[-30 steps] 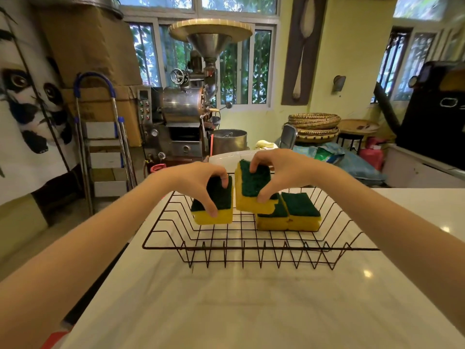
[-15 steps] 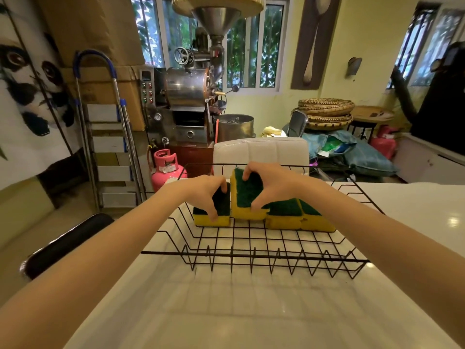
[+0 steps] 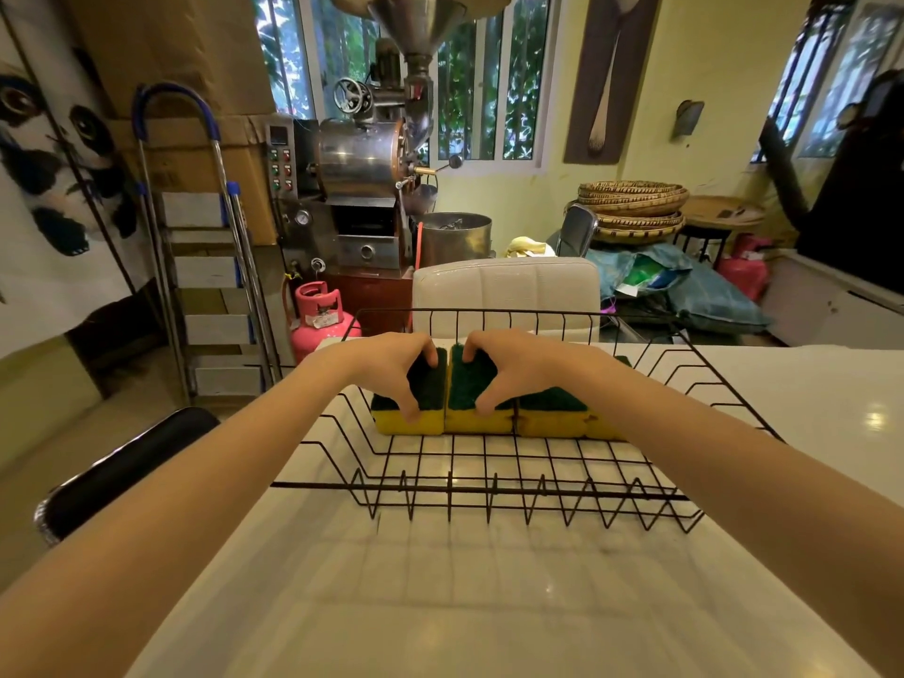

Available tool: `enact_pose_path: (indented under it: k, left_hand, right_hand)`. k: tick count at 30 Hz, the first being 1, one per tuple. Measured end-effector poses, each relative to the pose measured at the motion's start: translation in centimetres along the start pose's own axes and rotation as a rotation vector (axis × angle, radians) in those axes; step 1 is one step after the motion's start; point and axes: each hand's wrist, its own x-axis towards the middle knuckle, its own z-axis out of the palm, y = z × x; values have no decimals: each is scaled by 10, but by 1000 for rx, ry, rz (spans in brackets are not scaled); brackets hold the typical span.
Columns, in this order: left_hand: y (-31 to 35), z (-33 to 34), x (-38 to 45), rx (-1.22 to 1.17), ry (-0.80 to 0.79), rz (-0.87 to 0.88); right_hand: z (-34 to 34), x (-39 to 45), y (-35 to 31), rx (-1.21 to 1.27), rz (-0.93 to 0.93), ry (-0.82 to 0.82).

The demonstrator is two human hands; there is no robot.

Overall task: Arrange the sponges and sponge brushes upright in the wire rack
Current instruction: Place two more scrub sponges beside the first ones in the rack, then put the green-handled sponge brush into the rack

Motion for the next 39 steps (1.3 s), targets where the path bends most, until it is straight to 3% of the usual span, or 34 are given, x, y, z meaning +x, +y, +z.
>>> enact_pose_path:
  k: [11,15,21,33,39]
  left_hand:
    - [6,5,-4,106,57,25]
    - [18,9,-10,212,80,22]
    - [45,-4,-36,175,-2,24]
    - [142,35,-133,-17,4,338]
    - [175,78,-163,-72,-107,429]
  right_hand:
    - [2,-8,1,-81,-13,-26]
    - [6,-22,-5,-133,-13,80]
    - [-6,-52,-11,18,16,187]
    - [1,-189,-29,291,8,276]
    - [33,-268,-24,332,47,342]
